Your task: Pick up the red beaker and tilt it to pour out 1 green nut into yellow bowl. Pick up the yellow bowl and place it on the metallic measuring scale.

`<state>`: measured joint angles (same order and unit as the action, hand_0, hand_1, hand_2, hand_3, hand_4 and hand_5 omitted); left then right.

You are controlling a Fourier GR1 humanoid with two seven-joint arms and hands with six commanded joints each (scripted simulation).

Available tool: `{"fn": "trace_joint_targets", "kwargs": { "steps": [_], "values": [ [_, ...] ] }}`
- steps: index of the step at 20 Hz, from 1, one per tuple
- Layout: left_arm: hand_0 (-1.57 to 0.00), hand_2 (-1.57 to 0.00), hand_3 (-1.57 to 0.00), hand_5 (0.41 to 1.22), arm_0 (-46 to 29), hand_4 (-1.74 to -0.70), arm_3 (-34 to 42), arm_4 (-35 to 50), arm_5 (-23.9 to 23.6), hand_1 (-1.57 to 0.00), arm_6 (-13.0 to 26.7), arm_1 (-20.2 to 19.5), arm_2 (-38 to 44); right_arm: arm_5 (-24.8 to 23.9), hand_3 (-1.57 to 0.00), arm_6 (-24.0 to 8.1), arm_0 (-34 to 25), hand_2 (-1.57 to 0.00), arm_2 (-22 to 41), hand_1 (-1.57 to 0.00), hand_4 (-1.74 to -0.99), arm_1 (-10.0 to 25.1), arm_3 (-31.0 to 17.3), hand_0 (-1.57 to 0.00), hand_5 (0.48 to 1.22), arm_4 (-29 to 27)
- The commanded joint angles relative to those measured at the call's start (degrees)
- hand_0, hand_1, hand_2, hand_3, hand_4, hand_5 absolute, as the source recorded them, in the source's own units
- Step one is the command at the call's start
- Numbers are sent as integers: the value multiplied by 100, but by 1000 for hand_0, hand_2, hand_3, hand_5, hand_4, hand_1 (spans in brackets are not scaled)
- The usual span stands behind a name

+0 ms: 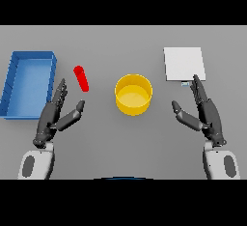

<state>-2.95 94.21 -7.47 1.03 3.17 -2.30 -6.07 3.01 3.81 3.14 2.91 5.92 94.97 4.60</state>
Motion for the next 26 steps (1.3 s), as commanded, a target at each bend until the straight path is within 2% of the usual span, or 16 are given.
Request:
{"fn": "trace_joint_targets", "kwargs": {
  "steps": [1, 4, 8, 11, 13, 16, 20, 24, 25, 26],
  "values": [
    [1, 1, 1, 658, 158, -1193, -129, -37, -74, 1, 17, 40, 31, -19, 1, 10, -59, 1, -5, 1, -1292, -22, -84, 1, 624, 21],
    [1, 1, 1, 664, 596, -1211, -724, -90, -150, 1, -91, 43, 169, 45, 1, 33, -55, 1, 26, 1, -1295, 12, -14, 1, 623, 18],
    [1, 1, 1, 651, 1407, -1214, -1639, -63, -261, 1, -213, -25, 492, -37, 1, -30, -146, 1, -23, 1, -1290, -2, -152, 1, 617, 73],
    [1, 1, 1, 638, 1855, -1222, -2227, -67, -290, 1, -495, 1, 606, -28, 1, 66, -66, 1, -19, 1, -1297, 12, -89, 1, 625, 79],
    [1, 1, 1, 635, 2033, -1230, -2588, -103, -376, 1, -683, 76, 657, 3, 1, -20, -92, 1, -47, 1, -1303, 44, -109, 1, 631, 40],
    [1, 1, 1, 635, 2440, -1221, -3020, -252, -512, 1, -663, 35, 704, -79, 1, -43, -142, 1, -56, 1, -1299, 41, -149, 1, 634, 118],
    [1, 1, 1, 668, 2822, -1258, -3647, -289, -592, 1, -954, 74, 811, -62, 1, 12, -113, 1, -56, 1, -1300, 46, -129, 1, 642, 110],
    [1, -1, 1, 709, 3072, -1331, -4027, -233, -660, 1, -1319, 182, 921, -102, 1, -92, -206, 1, -69, 1, -1303, 23, -218, 1, 646, 132],
    [1, -50, -30, 726, 3109, -1347, -4119, -212, -722, -6, -1350, 229, 967, -107, 1, -21, -138, 1, -51, 1, -1301, 31, -180, 1, 647, 165],
    [-153, -179, -129, 747, 3143, -1364, -4249, -183, -765, -145, -1406, 242, 1034, -114, 1, -37, -124, 1, -44, 1, -1298, 9, -166, 1, 646, 159]
  ]
}}
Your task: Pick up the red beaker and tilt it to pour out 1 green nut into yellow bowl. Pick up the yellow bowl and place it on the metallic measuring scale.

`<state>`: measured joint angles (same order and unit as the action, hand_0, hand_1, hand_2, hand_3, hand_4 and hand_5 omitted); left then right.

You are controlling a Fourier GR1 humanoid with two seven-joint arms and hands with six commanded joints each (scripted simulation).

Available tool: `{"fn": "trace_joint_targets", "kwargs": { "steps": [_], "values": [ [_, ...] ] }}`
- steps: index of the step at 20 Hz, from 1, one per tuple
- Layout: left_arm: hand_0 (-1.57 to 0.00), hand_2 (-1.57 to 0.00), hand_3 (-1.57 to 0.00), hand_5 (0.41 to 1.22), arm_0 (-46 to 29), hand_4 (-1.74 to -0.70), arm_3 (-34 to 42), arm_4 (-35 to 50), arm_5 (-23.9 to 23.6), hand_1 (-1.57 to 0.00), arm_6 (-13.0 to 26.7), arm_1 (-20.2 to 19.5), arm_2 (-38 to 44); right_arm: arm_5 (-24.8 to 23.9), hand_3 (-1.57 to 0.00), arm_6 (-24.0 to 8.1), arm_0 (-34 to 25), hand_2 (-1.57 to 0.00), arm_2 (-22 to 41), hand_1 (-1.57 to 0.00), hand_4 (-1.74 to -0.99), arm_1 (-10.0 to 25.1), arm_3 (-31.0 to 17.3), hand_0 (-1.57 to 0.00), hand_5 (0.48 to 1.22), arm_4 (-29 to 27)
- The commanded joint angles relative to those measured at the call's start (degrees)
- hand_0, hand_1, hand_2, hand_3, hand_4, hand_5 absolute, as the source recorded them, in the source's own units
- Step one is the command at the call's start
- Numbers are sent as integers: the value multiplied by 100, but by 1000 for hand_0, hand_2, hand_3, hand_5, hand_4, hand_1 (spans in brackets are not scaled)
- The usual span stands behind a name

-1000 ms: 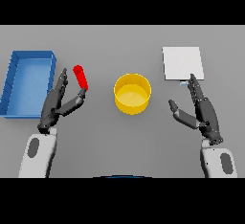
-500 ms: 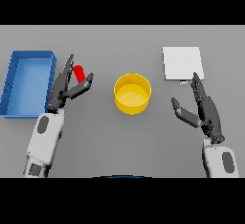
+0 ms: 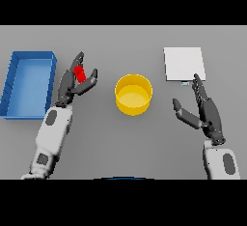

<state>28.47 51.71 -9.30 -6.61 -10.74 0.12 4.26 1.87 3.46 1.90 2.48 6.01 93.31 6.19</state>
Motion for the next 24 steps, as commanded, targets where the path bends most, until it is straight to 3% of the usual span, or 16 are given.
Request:
{"fn": "trace_joint_targets", "kwargs": {
  "steps": [1, 2, 3, 5, 8, 9, 13, 19, 22, 24],
  "values": [
    [-338, -322, -239, 765, 69, -1385, -106, 47, -28, -306, -65, 8, 74, 3, 1, -15, 0, 1, -48, 1, -1294, 23, -23, 1, 645, -38],
    [-585, -551, -416, 786, 98, -1416, -227, 122, -67, -556, -176, 89, 154, -4, 1, 12, 3, 1, -3, 1, -1292, -16, 31, 1, 645, -23],
    [-782, -755, -647, 873, 164, -1420, -256, 168, -105, -759, -195, 127, 204, 11, 1, -31, 0, 1, -36, 1, -1292, 18, 41, 1, 646, -55],
    [-1066, -1049, -980, 998, 273, -1483, -360, 189, -169, -1051, -271, 129, 270, -11, 1, -24, 24, 1, -19, 1, -1291, 24, 73, 1, 647, -13],
    [-1312, -1304, -1151, 1107, 319, -1596, -405, 108, -266, -1305, -404, 111, 170, 26, 1, -21, 94, 1, -29, 1, -1290, 39, 89, 1, 651, -48],
    [-1364, -1357, -1176, 1130, 336, -1621, -406, 141, -210, -1358, -354, 157, 125, 17, 1, -50, 55, 1, -17, 1, -1290, -1, 48, 1, 649, -50],
    [-1486, -1483, -1409, 1184, 346, -1529, -334, 64, -226, -1484, -336, 101, -17, -45, 1, 6, -10, 1, 12, 1, -1287, -26, 3, 1, 650, 42],
    [-1549, -1548, -1529, 1211, 305, -1500, 292, -53, -176, -1548, -104, 49, -69, -33, 1, 28, 36, 1, -18, 1, -1294, 18, 57, 1, 662, 21],
    [-1560, -1559, -1549, 1216, 270, -1496, 831, -382, -143, -1559, 254, -108, -313, -87, 1, 74, 70, 1, 105, 1, -1289, -72, 116, 1, 664, 148],
    [-1564, -1563, -1557, 1181, 346, -1584, 1135, -582, -81, -1564, 619, -272, -562, -34, 1, 39, -2, 1, 50, 1, -1281, -26, 39, 1, 663, 83]
  ]
}}
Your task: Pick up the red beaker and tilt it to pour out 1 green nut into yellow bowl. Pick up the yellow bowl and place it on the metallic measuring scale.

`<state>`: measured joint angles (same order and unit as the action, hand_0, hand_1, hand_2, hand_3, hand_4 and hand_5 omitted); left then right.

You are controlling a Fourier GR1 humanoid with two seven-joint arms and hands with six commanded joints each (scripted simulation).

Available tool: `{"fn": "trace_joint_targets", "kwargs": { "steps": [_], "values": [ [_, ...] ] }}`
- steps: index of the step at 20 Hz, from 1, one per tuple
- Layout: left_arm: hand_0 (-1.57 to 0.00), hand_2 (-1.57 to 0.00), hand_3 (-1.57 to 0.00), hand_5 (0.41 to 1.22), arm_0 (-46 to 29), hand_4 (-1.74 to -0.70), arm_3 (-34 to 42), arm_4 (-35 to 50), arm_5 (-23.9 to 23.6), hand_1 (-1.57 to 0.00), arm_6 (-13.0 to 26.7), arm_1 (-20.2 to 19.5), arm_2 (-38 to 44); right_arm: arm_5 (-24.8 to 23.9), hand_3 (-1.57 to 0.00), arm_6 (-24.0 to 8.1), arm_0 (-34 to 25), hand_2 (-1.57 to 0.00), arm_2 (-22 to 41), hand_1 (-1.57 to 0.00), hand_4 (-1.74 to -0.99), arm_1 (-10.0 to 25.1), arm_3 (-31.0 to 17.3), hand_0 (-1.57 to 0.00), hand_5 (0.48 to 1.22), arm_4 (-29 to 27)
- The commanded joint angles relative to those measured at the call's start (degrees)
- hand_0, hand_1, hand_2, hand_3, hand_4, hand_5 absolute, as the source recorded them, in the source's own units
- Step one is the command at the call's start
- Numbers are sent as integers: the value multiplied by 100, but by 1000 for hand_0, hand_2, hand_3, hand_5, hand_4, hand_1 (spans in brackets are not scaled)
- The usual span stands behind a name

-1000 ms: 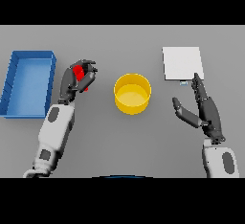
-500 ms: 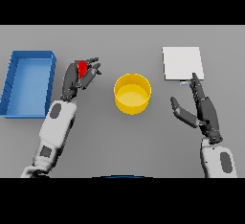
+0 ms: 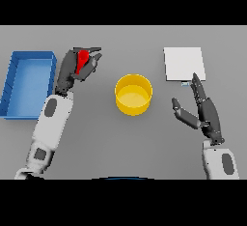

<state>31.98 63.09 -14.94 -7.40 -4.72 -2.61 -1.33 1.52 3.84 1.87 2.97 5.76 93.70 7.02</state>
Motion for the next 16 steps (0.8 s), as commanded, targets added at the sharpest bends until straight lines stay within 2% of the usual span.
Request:
{"fn": "trace_joint_targets", "kwargs": {
  "steps": [1, 3, 6, 8, 10, 13, 16],
  "values": [
    [-1565, -1565, -1560, 1174, 12, -1616, 97, -118, 13, -1565, 172, -78, -126, 10, 1, 30, 20, 1, -1, 1, -1277, -4, -33, 1, 664, -3],
    [-1565, -1565, -1560, 1165, 22, -1616, 190, -259, 36, -1565, 376, -166, -308, 12, 1, 79, 42, 1, 18, 1, -1277, 25, 15, 1, 672, 37],
    [-1565, -1565, -1560, 1140, 105, -1616, 183, -381, 25, -1565, 544, -235, -485, 2, 1, -60, 50, 1, 39, 1, -1277, -7, 14, 1, 679, 45],
    [-1567, -1567, -1564, 1126, 189, -1661, 159, -642, 66, -1567, 556, -390, -757, 16, 1, -53, 44, 1, 47, 1, -1273, -15, 22, 1, 686, 35],
    [-1569, -1569, -1566, 1124, 404, -1690, 133, -1056, 191, -1569, 882, -589, -1147, 49, 1, -34, 93, 1, 33, 1, -1274, -54, 20, 1, 688, -44],
    [-1570, -1570, -1569, 1136, 787, -1715, 82, -1717, 454, -1570, 1136, -923, -1779, -10, 1, -53, 131, 1, 63, 1, -1280, -57, 28, 1, 690, 58],
    [-1570, -1570, -1570, 1172, 1182, -1728, -68, -2182, 928, -1570, 1390, -1137, -2353, -21, 1, -57, 65, 1, 39, 1, -1290, -13, 51, 1, 695, 74]
  ]
}}
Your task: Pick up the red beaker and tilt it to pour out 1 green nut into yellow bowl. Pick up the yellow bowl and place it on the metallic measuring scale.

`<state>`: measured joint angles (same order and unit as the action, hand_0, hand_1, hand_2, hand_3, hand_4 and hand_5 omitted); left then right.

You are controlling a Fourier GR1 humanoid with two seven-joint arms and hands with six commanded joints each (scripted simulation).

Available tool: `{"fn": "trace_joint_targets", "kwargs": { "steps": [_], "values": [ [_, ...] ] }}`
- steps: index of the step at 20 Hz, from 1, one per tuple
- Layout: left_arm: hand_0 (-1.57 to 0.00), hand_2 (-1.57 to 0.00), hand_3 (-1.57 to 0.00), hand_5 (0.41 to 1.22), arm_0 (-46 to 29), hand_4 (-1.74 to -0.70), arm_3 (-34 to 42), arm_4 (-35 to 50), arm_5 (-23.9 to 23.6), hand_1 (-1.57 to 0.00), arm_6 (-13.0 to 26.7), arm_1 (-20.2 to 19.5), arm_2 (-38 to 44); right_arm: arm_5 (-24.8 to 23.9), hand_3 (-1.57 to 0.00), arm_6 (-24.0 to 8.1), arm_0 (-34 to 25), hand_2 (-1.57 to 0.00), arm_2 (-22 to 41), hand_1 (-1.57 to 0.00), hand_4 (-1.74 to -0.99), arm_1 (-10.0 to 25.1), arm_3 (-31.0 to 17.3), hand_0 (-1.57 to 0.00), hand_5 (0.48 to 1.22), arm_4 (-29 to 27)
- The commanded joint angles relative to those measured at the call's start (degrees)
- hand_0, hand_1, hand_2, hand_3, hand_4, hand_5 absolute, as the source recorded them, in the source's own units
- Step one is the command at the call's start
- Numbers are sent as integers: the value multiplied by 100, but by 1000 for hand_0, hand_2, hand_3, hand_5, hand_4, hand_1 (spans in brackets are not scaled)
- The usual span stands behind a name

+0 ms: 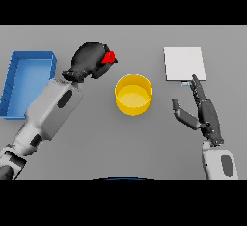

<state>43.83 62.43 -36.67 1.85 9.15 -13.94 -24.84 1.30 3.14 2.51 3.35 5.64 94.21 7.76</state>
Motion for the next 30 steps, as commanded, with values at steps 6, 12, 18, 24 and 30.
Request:
{"fn": "trace_joint_targets", "kwargs": {
  "steps": [6, 12, 18, 24, 30],
  "values": [
    [-1571, -1571, -1571, 1208, 693, -1606, -443, -600, 1022, -1571, -60, -282, -954, 15, 1, -56, 62, 1, -23, 1, -1284, -63, 18, 1, 678, -103],
    [-1571, -1571, -1301, 1218, 1611, -1693, -914, -1132, 1937, -1571, 49, -322, -1866, 31, 1, -111, 96, 1, -65, 1, -1299, -233, -26, 1, 627, -303],
    [-1571, -1571, -1383, 1220, 2182, -1723, -1177, -1508, 2206, -1571, -210, -189, -2697, 80, 1, -119, 34, 1, -157, 1, -1299, -176, -53, 1, 605, -416],
    [-1571, -1571, -1522, 1221, 2571, -1736, -1445, -1924, 2113, -1571, -351, -60, -3467, 54, 1, -160, 56, 1, -123, 1, -1291, -111, 38, 1, 603, -311],
    [-1571, -1571, -1558, 1221, 2990, -1740, -1546, -2227, 2387, -1571, -592, 54, -4263, -15, 1, -214, 22, 1, -122, 1, -1290, -126, -6, 1, 607, -240]
  ]
}}
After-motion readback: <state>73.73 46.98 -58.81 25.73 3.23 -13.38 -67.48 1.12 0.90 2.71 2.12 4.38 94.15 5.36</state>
